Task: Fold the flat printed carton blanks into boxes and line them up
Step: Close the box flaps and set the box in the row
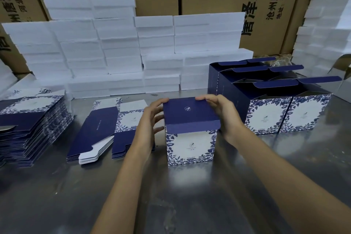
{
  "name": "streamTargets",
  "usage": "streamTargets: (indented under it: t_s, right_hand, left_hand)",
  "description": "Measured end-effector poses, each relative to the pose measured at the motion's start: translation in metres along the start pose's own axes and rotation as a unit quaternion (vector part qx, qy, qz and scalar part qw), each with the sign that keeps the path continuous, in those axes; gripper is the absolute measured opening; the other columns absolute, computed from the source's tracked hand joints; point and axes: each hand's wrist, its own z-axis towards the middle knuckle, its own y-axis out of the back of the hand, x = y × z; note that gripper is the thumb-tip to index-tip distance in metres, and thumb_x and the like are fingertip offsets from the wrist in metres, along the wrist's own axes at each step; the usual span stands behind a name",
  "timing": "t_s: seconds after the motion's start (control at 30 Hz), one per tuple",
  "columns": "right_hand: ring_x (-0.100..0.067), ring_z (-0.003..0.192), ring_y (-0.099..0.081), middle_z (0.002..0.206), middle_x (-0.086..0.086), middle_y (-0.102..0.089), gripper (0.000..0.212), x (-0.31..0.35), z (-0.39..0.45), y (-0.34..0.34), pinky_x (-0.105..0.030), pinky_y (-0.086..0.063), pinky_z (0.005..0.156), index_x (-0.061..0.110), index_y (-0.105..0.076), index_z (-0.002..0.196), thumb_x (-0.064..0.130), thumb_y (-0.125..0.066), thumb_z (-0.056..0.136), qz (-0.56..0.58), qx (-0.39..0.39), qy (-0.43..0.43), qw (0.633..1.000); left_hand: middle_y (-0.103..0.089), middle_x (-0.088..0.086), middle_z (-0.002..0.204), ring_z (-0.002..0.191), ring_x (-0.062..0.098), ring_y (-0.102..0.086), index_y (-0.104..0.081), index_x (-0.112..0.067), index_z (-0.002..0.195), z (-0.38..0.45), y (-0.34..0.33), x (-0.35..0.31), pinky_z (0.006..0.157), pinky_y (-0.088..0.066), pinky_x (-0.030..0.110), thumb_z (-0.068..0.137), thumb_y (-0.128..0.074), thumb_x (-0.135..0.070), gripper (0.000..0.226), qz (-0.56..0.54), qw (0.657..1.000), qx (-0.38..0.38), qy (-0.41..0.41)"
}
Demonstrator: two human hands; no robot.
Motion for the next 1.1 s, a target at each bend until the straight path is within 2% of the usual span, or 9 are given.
streamTargets:
  t_s: [0.1,0.23,0.37,0.43,0.5,0.6,0.77,0.93,1.1]
  right_hand:
    - [-0.019,0.104,-0.068,0.111,0.003,-0.076,0.023,0.005,-0.001,0.002,-0.034,-0.051,0.085,0.027,-0.080,0.096,0.022,-0.057,0.094,-0.088,-0.007,0.007,0.996]
    - [0.005,0.065,-0.061,0.085,0.016,-0.073,0.029,0.028,0.009,-0.001,-0.013,-0.044,0.055,0.027,-0.076,0.096,0.007,-0.055,0.095,-0.209,0.011,0.011,0.978]
    - [-0.008,0.068,-0.053,0.078,0.005,-0.062,0.018,0.045,0.024,-0.022,-0.020,-0.043,0.061,0.019,-0.073,0.091,0.013,-0.056,0.093,-0.313,0.020,-0.005,0.949]
    - [-0.012,0.065,-0.048,0.069,0.004,-0.056,0.023,0.042,0.028,-0.032,-0.023,-0.039,0.059,0.016,-0.064,0.071,0.020,-0.060,0.093,-0.331,0.024,-0.008,0.943]
    - [-0.012,0.059,-0.049,0.062,0.006,-0.056,0.030,0.036,0.029,-0.035,-0.021,-0.039,0.054,0.020,-0.058,0.064,0.029,-0.065,0.092,-0.317,0.024,-0.020,0.948]
    - [-0.012,0.068,-0.058,0.081,0.001,-0.065,0.018,0.033,0.032,-0.032,-0.024,-0.045,0.063,0.021,-0.063,0.079,0.030,-0.068,0.093,-0.295,0.029,-0.035,0.954]
    - [-0.016,0.071,-0.057,0.082,-0.003,-0.064,0.015,0.035,0.037,-0.031,-0.026,-0.044,0.070,0.019,-0.059,0.083,0.025,-0.063,0.096,-0.322,0.045,-0.052,0.944]
    - [-0.008,0.051,-0.057,0.074,0.000,-0.065,0.021,0.037,0.034,-0.028,-0.012,-0.038,0.041,0.018,-0.058,0.076,0.023,-0.057,0.096,-0.309,0.025,-0.065,0.949]
    - [-0.014,0.050,-0.049,0.067,-0.001,-0.055,0.027,0.037,0.032,-0.027,-0.010,-0.029,0.033,0.018,-0.046,0.069,0.019,-0.052,0.095,-0.317,-0.001,-0.076,0.946]
  left_hand:
    - [-0.070,-0.014,0.118,0.113,0.010,-0.064,-0.071,-0.040,0.109,-0.005,-0.004,-0.005,0.094,-0.047,0.037,0.088,-0.054,-0.046,0.028,0.021,1.000,-0.018,-0.002]
    - [-0.072,-0.008,0.105,0.096,0.010,-0.063,-0.070,-0.028,0.093,0.007,-0.008,-0.026,0.075,-0.049,0.030,0.087,-0.065,-0.024,0.008,0.110,0.992,-0.062,-0.006]
    - [-0.062,-0.002,0.090,0.078,0.016,-0.053,-0.058,-0.021,0.102,0.032,-0.028,-0.056,0.059,-0.038,0.027,0.089,-0.056,-0.019,0.013,0.262,0.963,-0.044,0.043]
    - [-0.060,0.004,0.095,0.082,0.023,-0.052,-0.057,-0.016,0.095,0.035,-0.044,-0.058,0.060,-0.036,0.030,0.097,-0.048,-0.021,0.011,0.354,0.935,-0.025,0.024]
    - [-0.061,0.010,0.101,0.091,0.028,-0.054,-0.056,-0.012,0.086,0.035,-0.052,-0.051,0.066,-0.033,0.031,0.103,-0.042,-0.025,0.025,0.406,0.914,-0.013,0.013]
    - [-0.058,0.004,0.103,0.092,0.021,-0.051,-0.056,-0.013,0.095,0.037,-0.050,-0.047,0.065,-0.034,0.029,0.103,-0.045,-0.023,0.016,0.374,0.927,-0.019,0.008]
    - [-0.055,0.003,0.098,0.088,0.021,-0.047,-0.050,-0.014,0.092,0.038,-0.050,-0.049,0.059,-0.033,0.026,0.103,-0.041,-0.018,0.015,0.371,0.928,-0.014,0.016]
    - [-0.059,0.023,0.120,0.109,0.038,-0.055,-0.058,0.005,0.111,0.039,-0.052,-0.052,0.081,-0.040,0.039,0.103,-0.035,-0.011,0.029,0.376,0.924,-0.038,0.052]
    - [-0.051,0.015,0.091,0.089,0.032,-0.045,-0.051,-0.001,0.078,0.044,-0.052,-0.049,0.070,-0.029,0.031,0.102,-0.034,-0.008,0.030,0.398,0.914,-0.040,0.068]
